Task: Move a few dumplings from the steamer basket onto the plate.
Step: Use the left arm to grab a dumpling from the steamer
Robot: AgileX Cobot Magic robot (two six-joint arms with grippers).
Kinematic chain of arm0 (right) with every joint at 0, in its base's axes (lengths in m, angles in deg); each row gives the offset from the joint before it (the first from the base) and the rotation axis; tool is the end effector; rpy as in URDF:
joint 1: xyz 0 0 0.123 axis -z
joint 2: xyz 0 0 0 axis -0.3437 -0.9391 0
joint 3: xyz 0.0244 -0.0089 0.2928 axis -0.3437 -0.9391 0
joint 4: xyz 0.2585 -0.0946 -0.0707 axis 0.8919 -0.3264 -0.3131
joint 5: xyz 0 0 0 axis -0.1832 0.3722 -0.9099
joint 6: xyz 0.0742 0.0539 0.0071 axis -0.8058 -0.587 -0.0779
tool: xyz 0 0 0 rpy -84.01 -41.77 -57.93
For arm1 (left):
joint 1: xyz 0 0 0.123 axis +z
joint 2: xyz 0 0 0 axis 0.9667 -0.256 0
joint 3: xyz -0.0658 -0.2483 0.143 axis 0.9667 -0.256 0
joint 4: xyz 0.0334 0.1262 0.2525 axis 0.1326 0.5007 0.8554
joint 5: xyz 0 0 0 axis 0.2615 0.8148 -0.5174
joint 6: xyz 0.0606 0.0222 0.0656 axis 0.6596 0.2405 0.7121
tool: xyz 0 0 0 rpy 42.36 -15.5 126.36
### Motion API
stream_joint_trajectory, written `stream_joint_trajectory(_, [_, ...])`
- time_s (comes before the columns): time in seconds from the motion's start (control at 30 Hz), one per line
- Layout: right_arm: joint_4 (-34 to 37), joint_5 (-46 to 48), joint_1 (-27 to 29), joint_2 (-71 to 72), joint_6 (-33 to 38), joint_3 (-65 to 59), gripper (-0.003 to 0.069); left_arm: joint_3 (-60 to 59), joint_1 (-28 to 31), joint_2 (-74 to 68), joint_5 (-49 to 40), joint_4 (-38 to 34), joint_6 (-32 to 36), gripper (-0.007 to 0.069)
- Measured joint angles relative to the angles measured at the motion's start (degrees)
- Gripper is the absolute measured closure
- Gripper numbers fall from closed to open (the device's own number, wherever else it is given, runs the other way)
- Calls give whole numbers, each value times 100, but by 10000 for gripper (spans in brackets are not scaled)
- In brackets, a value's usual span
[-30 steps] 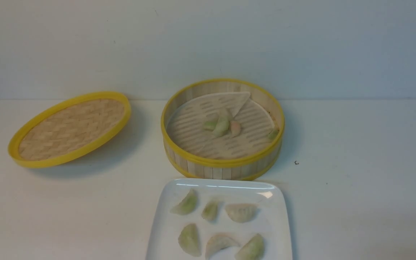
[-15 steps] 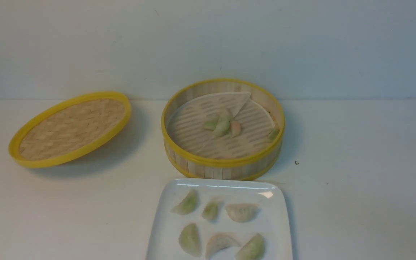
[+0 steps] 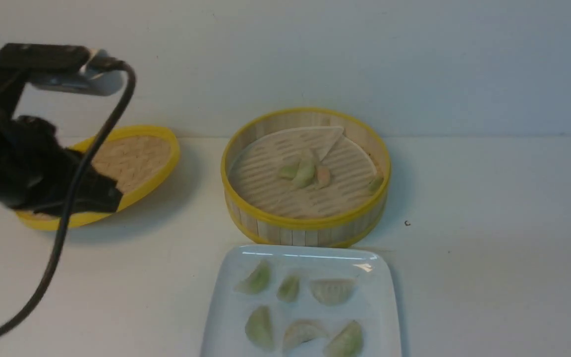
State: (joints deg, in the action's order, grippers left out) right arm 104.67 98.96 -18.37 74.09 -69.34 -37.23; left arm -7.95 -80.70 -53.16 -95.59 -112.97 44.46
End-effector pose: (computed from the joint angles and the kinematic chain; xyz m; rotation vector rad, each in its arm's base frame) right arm 0.0725 0.0281 0.3125 0.2598 1.8672 0.6328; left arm 0.2823 -0.0619 0.3480 0.5014 2.5206 -0.4650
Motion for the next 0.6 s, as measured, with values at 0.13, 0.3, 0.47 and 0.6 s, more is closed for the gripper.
stream_joint_trajectory(0.13, [-217,1694,0,-1335,761,1292,673,983,-326,-977,-122,-6,523,631])
stream_joint_trajectory(0.3, [-230,2771,0,-2438,1296,2163,673,2178,-846,-2197,-341,-19,1564,631])
stream_joint_trajectory(0.47, [-123,2937,0,-2551,1359,2199,673,2893,-1129,-3186,-270,45,2036,631])
stream_joint_trajectory(0.6, [-123,2962,0,-2486,1359,2211,673,3225,-1231,-3817,279,45,2098,631])
